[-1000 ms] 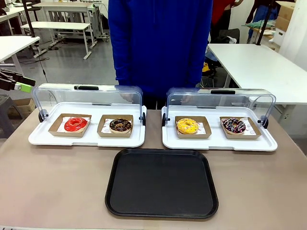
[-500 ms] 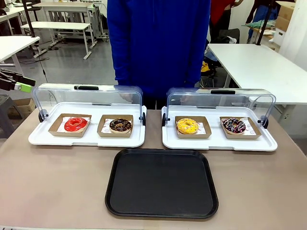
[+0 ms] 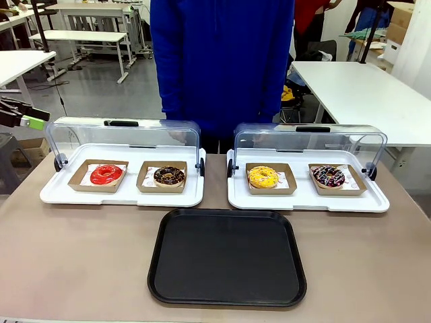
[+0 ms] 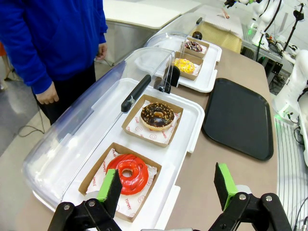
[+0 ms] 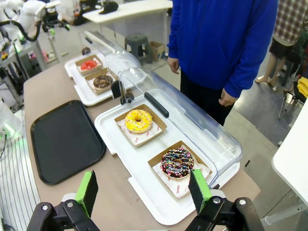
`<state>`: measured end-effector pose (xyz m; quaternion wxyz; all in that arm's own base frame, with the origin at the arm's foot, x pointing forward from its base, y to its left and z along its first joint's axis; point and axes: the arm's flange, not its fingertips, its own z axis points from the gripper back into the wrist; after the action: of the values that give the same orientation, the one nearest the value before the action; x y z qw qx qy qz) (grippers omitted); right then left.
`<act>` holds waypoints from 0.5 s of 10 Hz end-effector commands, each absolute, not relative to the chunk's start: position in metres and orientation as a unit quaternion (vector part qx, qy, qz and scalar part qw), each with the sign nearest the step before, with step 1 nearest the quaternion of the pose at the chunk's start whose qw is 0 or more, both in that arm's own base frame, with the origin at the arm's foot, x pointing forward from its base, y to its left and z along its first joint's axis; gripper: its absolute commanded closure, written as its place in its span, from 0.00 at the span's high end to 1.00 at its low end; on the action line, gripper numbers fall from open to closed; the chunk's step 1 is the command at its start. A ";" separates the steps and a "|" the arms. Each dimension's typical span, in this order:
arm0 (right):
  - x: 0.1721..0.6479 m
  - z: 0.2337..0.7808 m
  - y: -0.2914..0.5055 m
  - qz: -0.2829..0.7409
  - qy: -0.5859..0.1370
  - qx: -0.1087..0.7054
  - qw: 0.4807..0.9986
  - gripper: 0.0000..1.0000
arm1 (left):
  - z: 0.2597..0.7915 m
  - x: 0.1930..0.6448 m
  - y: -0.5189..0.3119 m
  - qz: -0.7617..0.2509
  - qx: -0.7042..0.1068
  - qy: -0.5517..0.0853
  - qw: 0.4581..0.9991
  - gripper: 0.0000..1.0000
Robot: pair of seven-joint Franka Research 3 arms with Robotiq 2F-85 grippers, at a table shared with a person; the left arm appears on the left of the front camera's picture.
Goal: Move the first donut from the left to the tray.
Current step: Pick up the Paper togo box containing the Donut indicated by the person and place it on the Handle tray.
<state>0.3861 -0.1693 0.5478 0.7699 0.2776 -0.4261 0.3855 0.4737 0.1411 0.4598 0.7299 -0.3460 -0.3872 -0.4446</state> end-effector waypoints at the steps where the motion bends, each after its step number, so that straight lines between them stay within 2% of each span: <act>1: 0.391 0.550 -0.170 0.392 -0.441 0.279 0.758 1.00 | 0.460 0.474 0.141 -0.445 -0.346 -0.387 0.730 1.00; 5: 0.391 0.550 -0.170 0.392 -0.441 0.279 0.758 1.00 | 0.460 0.474 0.141 -0.445 -0.346 -0.387 0.730 1.00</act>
<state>0.3861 -0.1695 0.5478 0.7700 0.2775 -0.4262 0.3854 0.4737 0.1411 0.4598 0.7299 -0.3460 -0.3872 -0.4446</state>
